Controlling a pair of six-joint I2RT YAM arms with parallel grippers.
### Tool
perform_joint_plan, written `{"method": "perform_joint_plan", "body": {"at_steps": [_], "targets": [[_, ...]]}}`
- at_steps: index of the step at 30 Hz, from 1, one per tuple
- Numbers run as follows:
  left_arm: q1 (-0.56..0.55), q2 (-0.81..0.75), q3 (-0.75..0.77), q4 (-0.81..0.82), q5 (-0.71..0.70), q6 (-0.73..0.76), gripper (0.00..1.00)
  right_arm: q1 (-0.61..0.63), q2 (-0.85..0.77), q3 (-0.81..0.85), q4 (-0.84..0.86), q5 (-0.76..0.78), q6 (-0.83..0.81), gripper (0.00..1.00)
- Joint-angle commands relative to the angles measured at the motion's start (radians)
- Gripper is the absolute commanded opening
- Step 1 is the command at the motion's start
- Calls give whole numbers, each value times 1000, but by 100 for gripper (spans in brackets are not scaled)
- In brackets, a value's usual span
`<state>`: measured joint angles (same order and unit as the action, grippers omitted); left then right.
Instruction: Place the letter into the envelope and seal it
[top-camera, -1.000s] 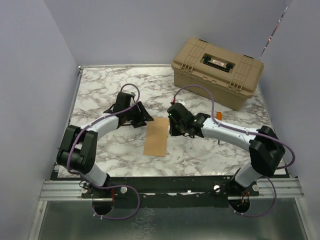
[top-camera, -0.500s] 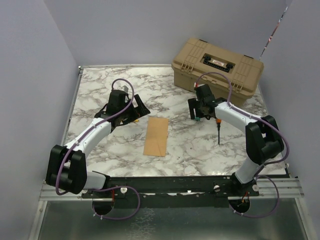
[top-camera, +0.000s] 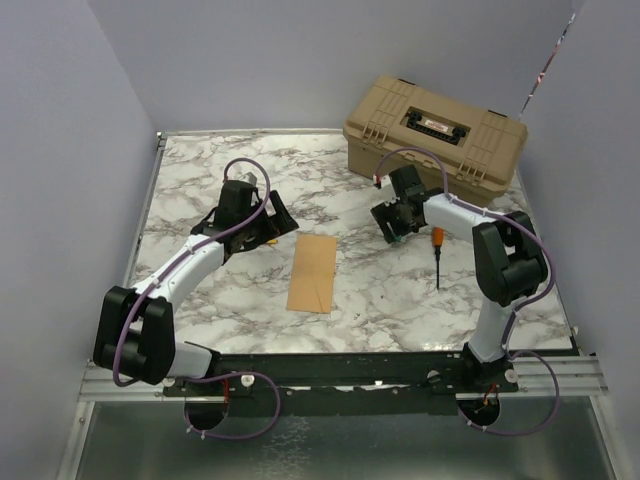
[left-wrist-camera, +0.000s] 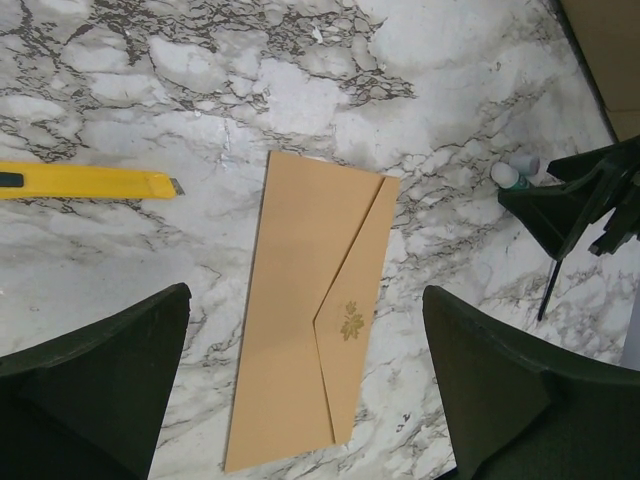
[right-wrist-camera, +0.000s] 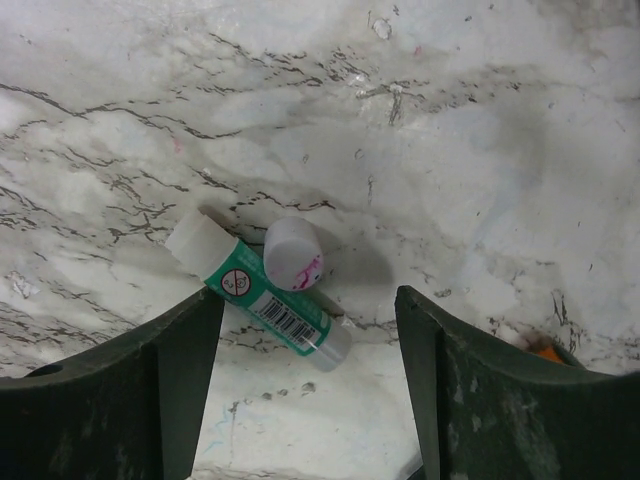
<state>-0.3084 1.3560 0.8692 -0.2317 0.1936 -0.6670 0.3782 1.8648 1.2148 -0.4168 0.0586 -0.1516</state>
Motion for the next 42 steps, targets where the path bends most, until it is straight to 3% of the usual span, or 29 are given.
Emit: {"method": "perform_joint_plan", "body": {"at_steps": [1,10,26,27,29,31,38,42], "targets": [[10,22,30,-20,-11,24,99,-23,50,57,-76,-125,-132,70],[23,42,46,-21,-4,26,99,-25,29,54,-203,-261,-218,57],[35,55,50,-20,29,29,99,-25,5,-8,-229,-169,-247,44],[35,55,50,-20,32,29,99,-25,6,-8,-230,-176,-250,38],[35,55,50,-21,41,27,99,-24,10,-2,-228,-183,-245,17],[35,58,55,-18,63,29,99,-24,9,11,-225,-199,-229,4],[37,58,167,-23,243,210,99,-24,-164,17,-179,-373,-212,1],[35,32,220,34,378,223,99,-24,-276,57,-96,-562,-112,1]]}}
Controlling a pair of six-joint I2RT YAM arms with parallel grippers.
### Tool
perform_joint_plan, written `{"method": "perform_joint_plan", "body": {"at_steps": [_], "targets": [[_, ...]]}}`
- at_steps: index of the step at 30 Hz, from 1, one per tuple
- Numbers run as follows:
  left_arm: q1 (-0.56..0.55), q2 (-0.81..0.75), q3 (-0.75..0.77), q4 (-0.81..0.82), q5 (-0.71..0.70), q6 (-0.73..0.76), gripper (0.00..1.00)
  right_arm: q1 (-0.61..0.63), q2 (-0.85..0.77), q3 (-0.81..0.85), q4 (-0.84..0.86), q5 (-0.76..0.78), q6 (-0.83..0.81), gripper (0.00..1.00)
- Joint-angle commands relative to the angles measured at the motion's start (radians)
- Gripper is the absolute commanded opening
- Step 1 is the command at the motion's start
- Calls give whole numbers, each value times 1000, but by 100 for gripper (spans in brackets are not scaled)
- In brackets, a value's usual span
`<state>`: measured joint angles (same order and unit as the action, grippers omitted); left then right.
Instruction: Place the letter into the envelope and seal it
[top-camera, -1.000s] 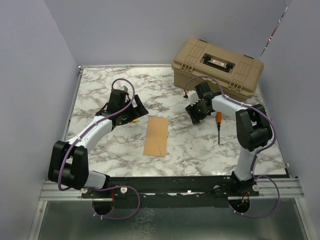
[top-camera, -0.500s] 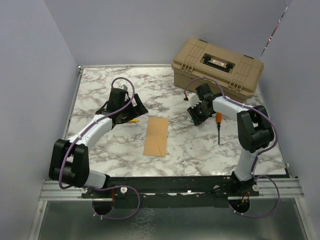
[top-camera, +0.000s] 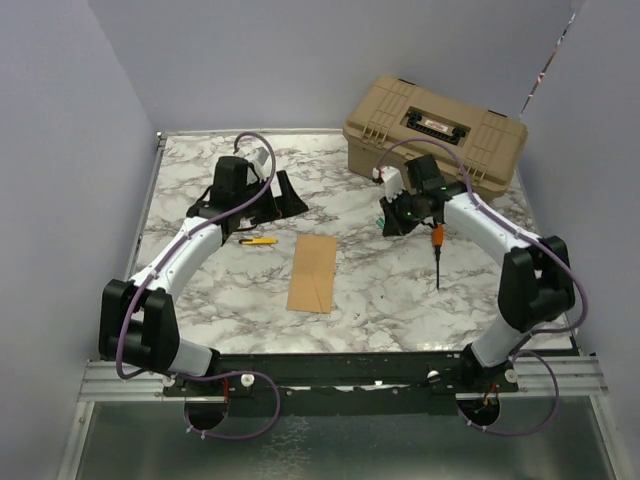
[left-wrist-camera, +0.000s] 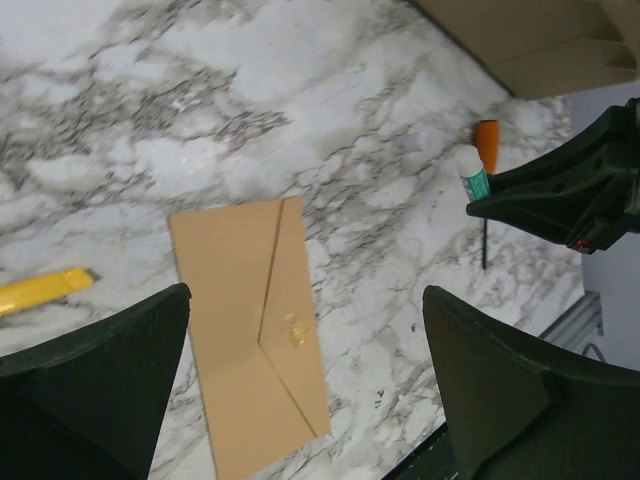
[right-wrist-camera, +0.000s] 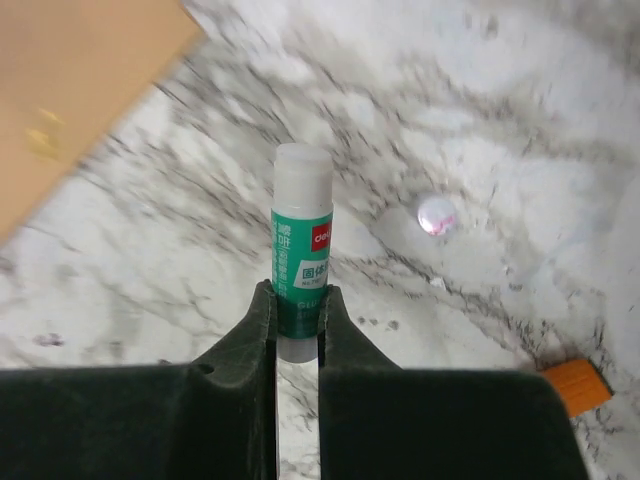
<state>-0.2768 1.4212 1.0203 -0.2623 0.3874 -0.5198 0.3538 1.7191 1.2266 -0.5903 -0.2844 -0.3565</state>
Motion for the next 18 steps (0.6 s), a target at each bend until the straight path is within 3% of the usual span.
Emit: {"method": "perform_joint_plan", "body": {"at_steps": [1,4,7,9,14,18], "targets": [[2,-47,69,95,191,59,99,1,-157,46,129,-266,153,1],[2,-96,43,241,213,-15,97,1,-251,-6,387,-437,416,1],[-1,-145,-14,530,243,-149,96,6,-317,-111,856,-566,774,1],[-11,-159,-31,659,253,-205,96,14,-316,-141,1061,-608,958,1],[-63,-156,-20,747,306,-209,97,63,-239,-144,1373,-706,1199,1],[-107,-163,-32,795,350,-205,97,91,-173,-141,1509,-740,1303,1]]}}
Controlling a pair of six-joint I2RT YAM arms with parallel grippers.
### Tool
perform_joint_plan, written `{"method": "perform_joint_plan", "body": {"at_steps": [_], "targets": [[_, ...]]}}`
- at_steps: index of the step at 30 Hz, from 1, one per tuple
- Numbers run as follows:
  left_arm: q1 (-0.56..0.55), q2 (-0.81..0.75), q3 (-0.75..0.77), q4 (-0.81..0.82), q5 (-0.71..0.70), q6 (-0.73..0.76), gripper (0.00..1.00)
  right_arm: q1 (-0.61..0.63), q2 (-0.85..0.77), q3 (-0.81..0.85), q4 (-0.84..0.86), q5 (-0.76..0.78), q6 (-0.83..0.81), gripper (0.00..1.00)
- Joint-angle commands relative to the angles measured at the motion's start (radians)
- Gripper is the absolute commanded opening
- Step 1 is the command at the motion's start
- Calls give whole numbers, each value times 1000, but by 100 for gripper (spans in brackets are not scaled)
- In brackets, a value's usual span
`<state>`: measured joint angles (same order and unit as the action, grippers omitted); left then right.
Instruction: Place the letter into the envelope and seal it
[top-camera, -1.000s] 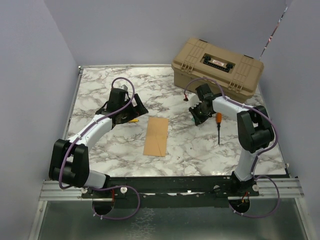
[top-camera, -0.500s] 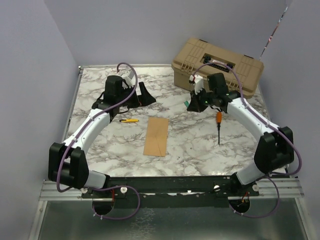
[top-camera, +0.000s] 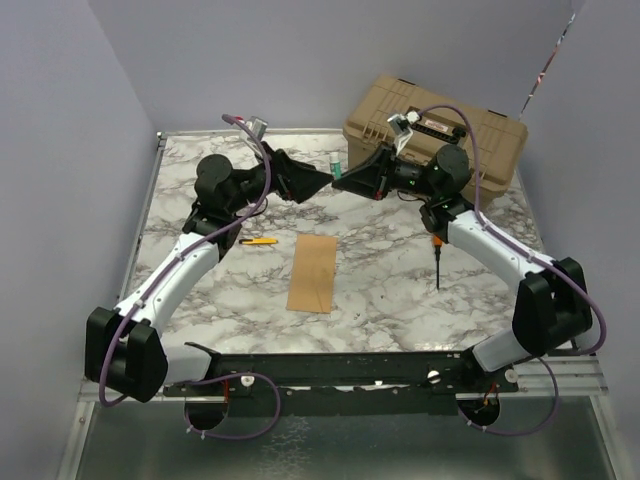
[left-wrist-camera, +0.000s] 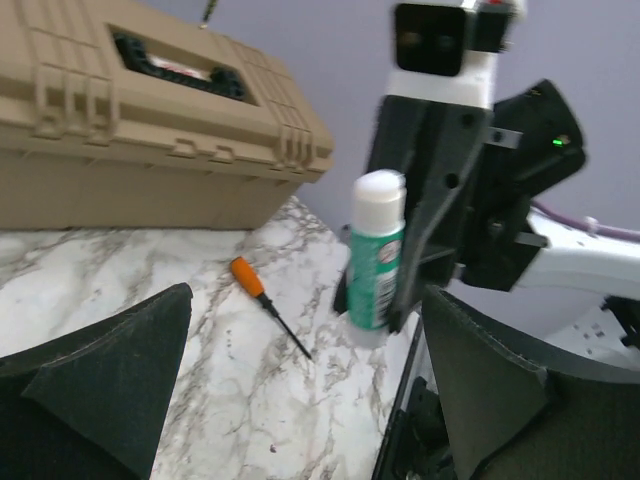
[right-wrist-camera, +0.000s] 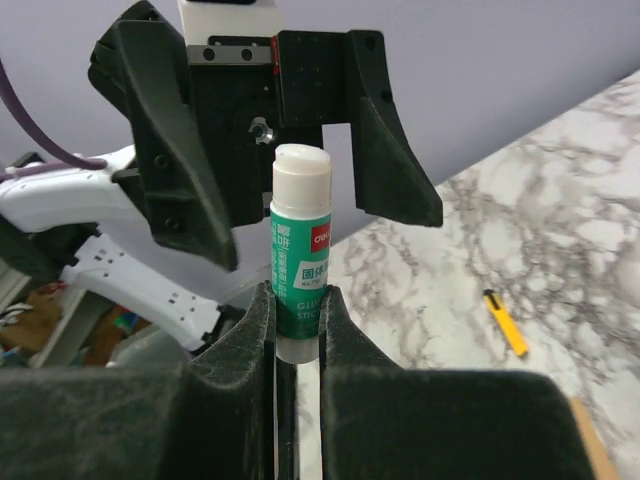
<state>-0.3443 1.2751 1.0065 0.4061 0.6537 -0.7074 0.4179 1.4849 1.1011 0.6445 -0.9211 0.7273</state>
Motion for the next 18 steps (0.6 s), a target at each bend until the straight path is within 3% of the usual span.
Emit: {"method": "perform_joint_plan", "body": {"at_steps": [1,3,9,14,18], "targets": [[-46,-27,-25,135,71,-17,96,34,70,-18,298,-105,240,1],[-52,-40,-39,145,28,-17,90,51,81,-14,312,-116,251,1],[-53,-48,-61,153,-1,-34,56,73,74,-20,247,-111,199,1],[-53,-52,-75,152,-23,-77,42,82,69,-13,240,-149,165,1],[-53,-44,-69,153,0,-104,29,88,58,5,129,-152,69,1]]}}
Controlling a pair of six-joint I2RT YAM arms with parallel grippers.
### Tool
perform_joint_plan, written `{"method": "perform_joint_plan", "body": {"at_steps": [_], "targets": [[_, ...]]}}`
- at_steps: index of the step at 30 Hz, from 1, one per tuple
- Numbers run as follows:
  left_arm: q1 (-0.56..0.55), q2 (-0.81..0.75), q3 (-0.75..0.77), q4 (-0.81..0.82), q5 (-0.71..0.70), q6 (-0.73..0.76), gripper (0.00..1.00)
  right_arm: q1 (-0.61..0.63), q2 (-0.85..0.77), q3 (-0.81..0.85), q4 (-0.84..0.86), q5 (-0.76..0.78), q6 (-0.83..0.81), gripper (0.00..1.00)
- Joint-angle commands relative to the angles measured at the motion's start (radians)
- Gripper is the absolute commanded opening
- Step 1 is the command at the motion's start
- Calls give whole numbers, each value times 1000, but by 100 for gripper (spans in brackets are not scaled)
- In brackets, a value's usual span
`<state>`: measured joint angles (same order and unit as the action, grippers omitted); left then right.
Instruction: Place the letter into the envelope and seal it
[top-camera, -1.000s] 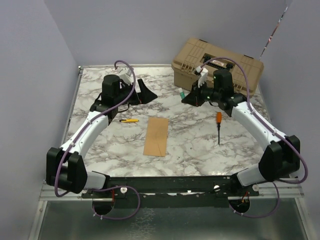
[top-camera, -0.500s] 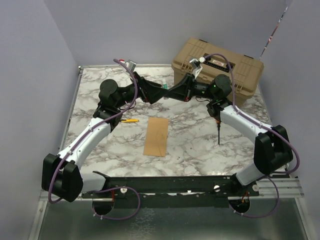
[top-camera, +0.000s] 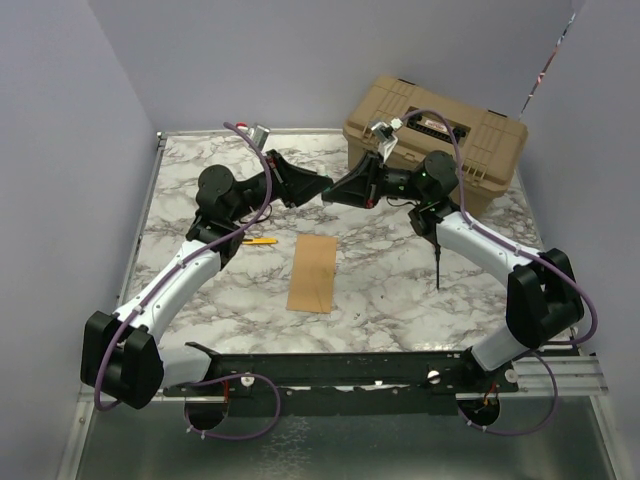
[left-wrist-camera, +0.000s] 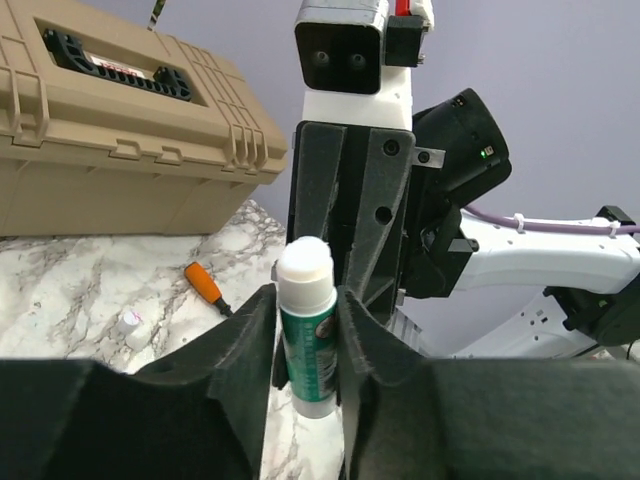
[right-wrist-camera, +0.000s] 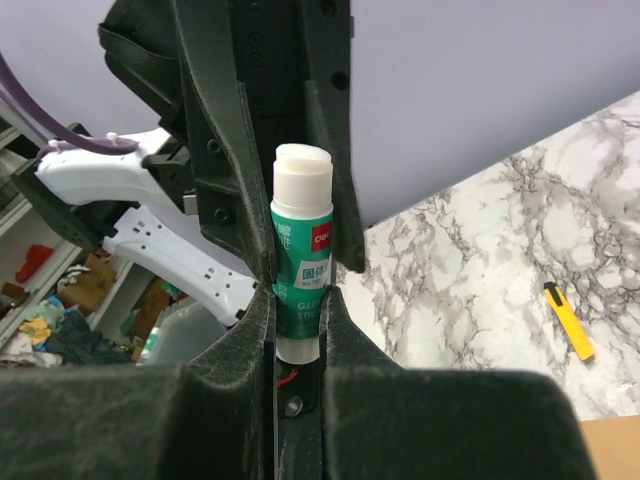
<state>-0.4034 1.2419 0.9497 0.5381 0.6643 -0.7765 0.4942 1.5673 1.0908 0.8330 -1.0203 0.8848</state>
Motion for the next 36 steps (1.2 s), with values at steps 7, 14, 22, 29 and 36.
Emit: {"method": "perform_joint_plan", "body": {"at_steps": [7,14,22,29,36], "targets": [[5,-13,-7,22,4,-70,0,13,-39,34,-158,37,-85,32],[4,-24,20,45,-92,-168,0,18,-59,-92,139,148,138,57],[5,-13,22,88,-97,-190,0,46,-18,-92,212,193,228,51],[3,-16,1,98,-116,-200,0,47,15,-67,199,211,257,20],[4,-14,-19,97,-162,-192,0,71,-28,40,-316,365,-170,1]]}}
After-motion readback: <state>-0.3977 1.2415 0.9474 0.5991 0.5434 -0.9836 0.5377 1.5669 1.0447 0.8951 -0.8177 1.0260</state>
